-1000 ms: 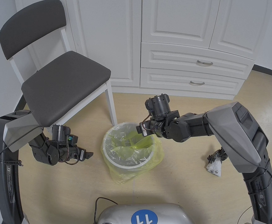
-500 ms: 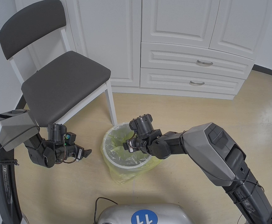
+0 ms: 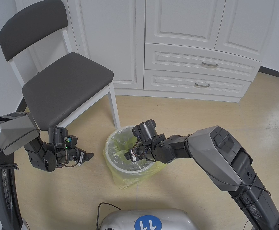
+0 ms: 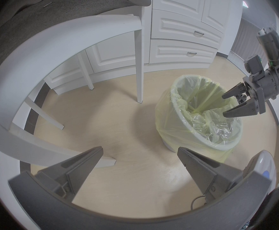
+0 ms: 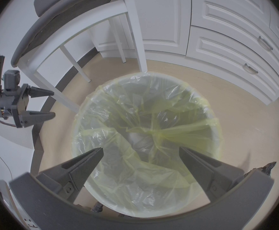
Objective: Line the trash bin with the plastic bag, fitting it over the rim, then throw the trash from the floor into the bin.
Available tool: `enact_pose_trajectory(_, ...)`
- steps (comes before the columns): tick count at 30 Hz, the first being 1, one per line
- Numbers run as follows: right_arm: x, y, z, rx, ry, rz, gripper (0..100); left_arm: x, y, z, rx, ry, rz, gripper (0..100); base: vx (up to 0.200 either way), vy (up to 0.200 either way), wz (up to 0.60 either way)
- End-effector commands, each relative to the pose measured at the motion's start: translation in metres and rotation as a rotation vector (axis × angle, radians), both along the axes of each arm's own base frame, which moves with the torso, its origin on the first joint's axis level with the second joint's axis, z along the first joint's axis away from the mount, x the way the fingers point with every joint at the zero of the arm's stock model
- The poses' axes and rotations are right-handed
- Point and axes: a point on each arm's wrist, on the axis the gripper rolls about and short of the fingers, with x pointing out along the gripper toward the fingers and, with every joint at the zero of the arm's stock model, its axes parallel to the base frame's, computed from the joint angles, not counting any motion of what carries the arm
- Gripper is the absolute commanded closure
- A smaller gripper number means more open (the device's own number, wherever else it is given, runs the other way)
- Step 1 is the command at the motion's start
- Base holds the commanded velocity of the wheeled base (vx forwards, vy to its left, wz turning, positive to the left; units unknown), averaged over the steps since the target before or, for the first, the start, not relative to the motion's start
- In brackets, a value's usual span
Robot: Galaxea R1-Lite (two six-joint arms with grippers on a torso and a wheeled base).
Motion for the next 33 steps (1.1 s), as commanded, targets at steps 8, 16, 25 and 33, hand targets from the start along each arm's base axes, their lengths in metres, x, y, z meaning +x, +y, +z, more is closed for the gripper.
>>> enact_pose_trajectory(8,-0.01,0.003,0.002,-0.003,0.019,0.033,0,0.0,0.003,-0.001,0.001,0.004,0.006,0,0.0,0.0,0.0)
enact_pose_trajectory(16,-0.018,0.009,-0.014,-0.031,0.044,0.055,0,0.0,0.002,-0.001,0.003,0.004,0.005,0,0.0,0.0,0.0)
enact_pose_trajectory(25,-0.016,0.011,-0.018,-0.023,0.02,0.051,100,0.001,0.002,-0.001,0.002,0.002,0.005,0,0.0,0.0,0.0)
enact_pose_trajectory(33,-0.018,0.009,-0.004,-0.026,0.0,0.036,100,0.001,0.002,-0.002,0.003,0.004,0.005,0,0.0,0.0,0.0)
